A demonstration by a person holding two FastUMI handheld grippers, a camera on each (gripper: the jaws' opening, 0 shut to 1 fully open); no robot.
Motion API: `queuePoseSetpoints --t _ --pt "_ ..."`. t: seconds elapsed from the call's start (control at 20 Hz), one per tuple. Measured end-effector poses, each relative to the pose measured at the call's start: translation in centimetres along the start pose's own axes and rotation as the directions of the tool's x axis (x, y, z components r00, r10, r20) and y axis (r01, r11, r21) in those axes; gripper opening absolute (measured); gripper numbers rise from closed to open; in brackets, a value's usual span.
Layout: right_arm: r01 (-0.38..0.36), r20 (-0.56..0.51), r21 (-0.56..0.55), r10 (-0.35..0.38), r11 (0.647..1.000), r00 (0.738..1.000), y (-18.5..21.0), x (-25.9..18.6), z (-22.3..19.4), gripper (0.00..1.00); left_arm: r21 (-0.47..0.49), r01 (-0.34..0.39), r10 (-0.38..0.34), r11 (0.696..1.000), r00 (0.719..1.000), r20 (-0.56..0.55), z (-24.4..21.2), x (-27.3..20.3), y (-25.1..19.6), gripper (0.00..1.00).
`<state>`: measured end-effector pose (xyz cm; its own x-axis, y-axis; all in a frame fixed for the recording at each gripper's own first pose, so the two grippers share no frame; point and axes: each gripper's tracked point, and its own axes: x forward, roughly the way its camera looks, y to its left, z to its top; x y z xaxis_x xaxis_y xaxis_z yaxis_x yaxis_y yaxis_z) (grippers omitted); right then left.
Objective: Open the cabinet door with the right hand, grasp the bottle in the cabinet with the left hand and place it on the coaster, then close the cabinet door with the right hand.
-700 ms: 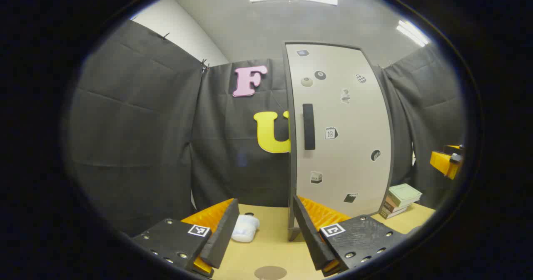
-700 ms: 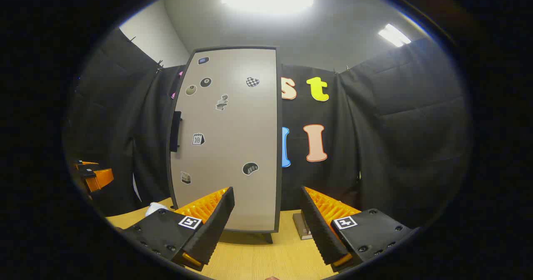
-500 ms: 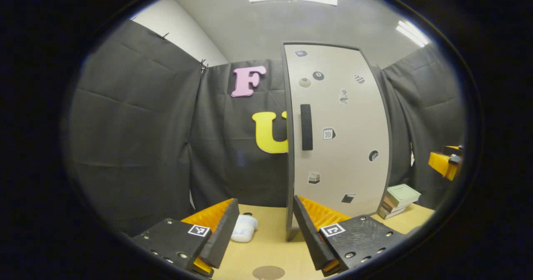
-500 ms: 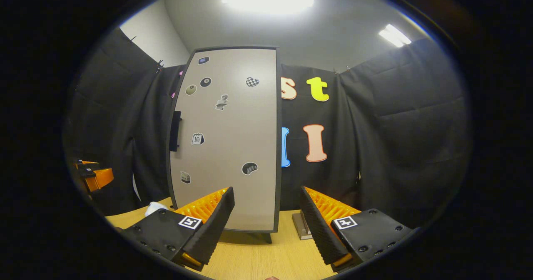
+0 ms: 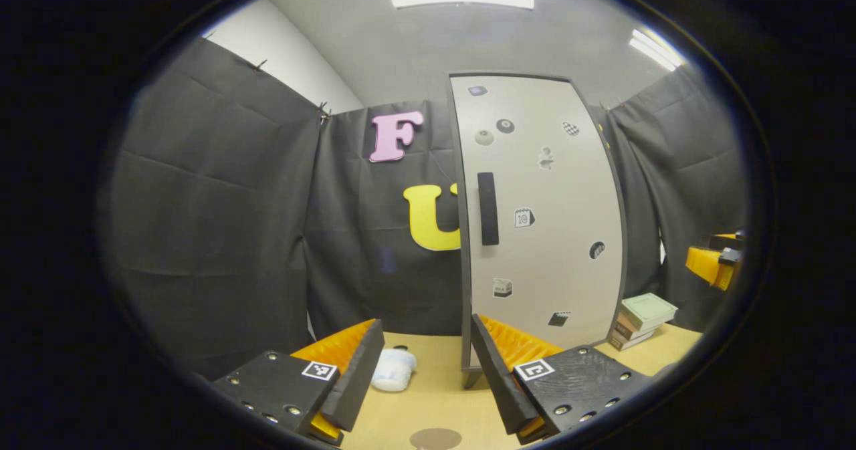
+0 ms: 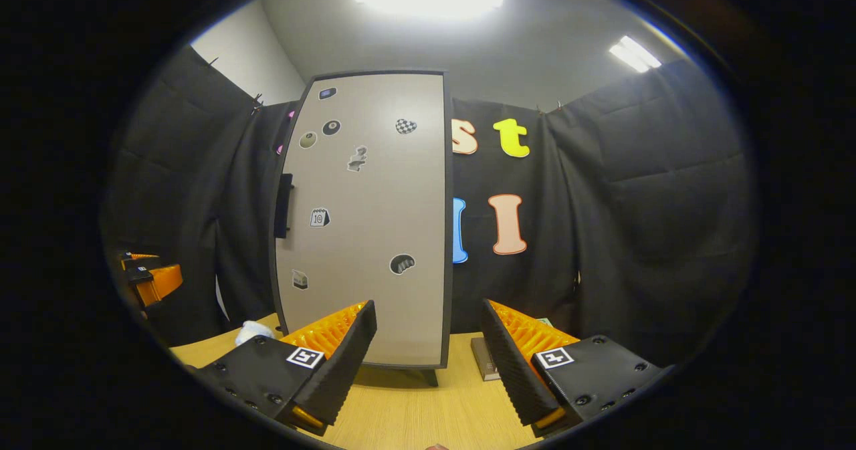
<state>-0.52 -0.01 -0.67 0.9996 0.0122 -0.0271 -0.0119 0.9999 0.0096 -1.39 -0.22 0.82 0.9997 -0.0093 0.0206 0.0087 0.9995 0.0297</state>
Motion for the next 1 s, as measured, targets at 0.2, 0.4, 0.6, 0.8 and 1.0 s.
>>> queuePoseSetpoints --t 0.2,0.4,0.6,0.8,1.0 --pt "-0.005 -0.006 0.006 0.005 1.000 1.000 0.3 0.2 0.0 0.99 0.002 -0.006 0.006 1.000 1.000 0.005 0.2 -0.1 0.4 0.79" --pt "-0.022 0.003 0.005 0.022 1.000 1.000 1.0 0.4 0.5 0.99 0.004 -0.019 0.019 1.000 1.000 0.012 0.5 -0.5 1.3 0.79" --pt "-0.062 0.019 0.002 0.062 0.998 0.998 2.5 1.3 1.8 0.99 0.005 -0.045 0.045 0.999 0.999 0.020 0.6 -1.1 2.7 0.79" --pt "-0.118 0.041 0.002 0.118 0.993 0.992 4.8 2.6 3.9 0.99 0.011 -0.088 0.088 0.996 0.996 0.021 0.5 -2.1 5.0 0.81" --pt "-0.183 0.051 0.017 0.182 0.983 0.982 7.9 4.1 5.7 0.99 0.006 -0.143 0.143 0.990 0.990 0.011 0.0 -3.4 7.9 0.79"
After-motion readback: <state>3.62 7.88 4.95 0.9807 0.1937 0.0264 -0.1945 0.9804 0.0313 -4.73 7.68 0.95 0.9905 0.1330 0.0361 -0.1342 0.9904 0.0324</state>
